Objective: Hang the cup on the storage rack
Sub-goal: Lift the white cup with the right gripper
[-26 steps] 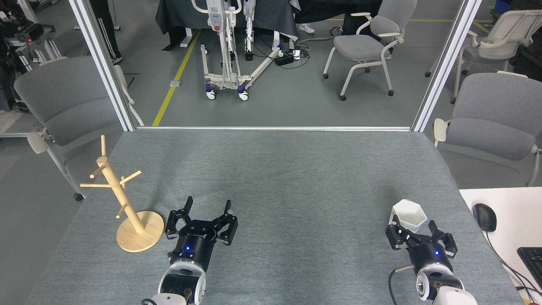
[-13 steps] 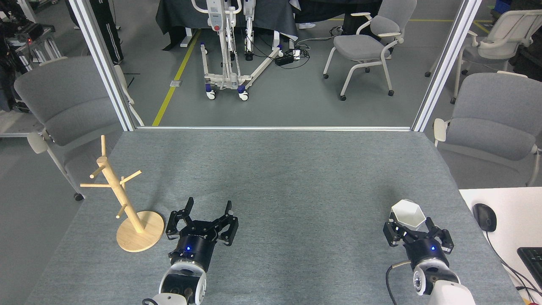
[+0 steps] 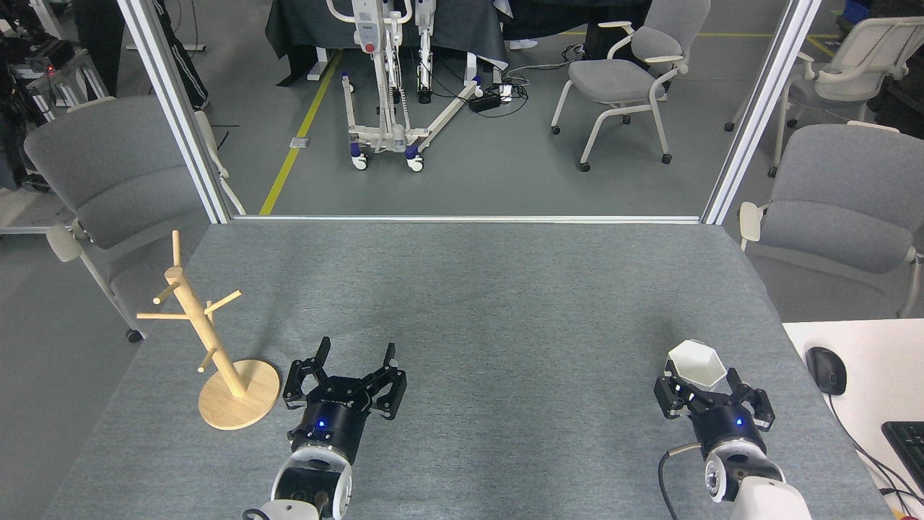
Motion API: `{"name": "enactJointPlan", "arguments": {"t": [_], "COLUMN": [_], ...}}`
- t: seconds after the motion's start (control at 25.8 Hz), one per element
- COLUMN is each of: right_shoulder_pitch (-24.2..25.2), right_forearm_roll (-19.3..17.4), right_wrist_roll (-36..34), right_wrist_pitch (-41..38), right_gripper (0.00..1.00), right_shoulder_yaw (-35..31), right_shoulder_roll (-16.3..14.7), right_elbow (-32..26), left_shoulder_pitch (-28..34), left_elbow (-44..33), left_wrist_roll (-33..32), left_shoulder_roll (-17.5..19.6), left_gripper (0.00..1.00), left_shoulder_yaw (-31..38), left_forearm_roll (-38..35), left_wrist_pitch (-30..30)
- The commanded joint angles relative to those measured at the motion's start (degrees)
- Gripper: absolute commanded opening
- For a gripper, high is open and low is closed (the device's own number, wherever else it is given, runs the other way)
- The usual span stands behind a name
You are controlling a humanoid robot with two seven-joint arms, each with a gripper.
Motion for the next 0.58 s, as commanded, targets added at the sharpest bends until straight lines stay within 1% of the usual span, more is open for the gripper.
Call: {"name": "enactJointPlan", "arguments": {"t": [0.0,0.15,0.27,0.54], "right_shoulder_pitch": [-0.8,-3.1,-4.2,-5.9], "right_forearm_roll": [0.1,0.6,0.6,0.7], "right_wrist_roll": [0.0,-0.1,-0.1,-0.1], "right_wrist_pitch": [-0.1,0.0,0.0,0.0], "right_gripper": [1.0,1.0,1.0,1.0], "right_shoulder_yaw": [0.1,1.3,1.5,1.6], "right_shoulder_roll": [0.0,0.0,0.0,0.0], "right_elbow": [0.9,4.0,5.4,8.0], "left_shoulder_pitch": [-0.1,-1.0,-1.5,-1.2], "left_elbow": [0.0,0.0,0.0,-0.1], "left_wrist_roll": [0.0,-0.2,-2.6,-2.3], "left_shoulder_roll": [0.0,0.1,0.4,1.1], "left_gripper": [0.99,0.99,0.99,0.99], "left_shoulder_yaw": [0.0,1.0,1.5,1.5], "left_forearm_roll": [0.0,2.4,6.2,6.6], "left_wrist_pitch": [0.0,0.0,0.1,0.0]}}
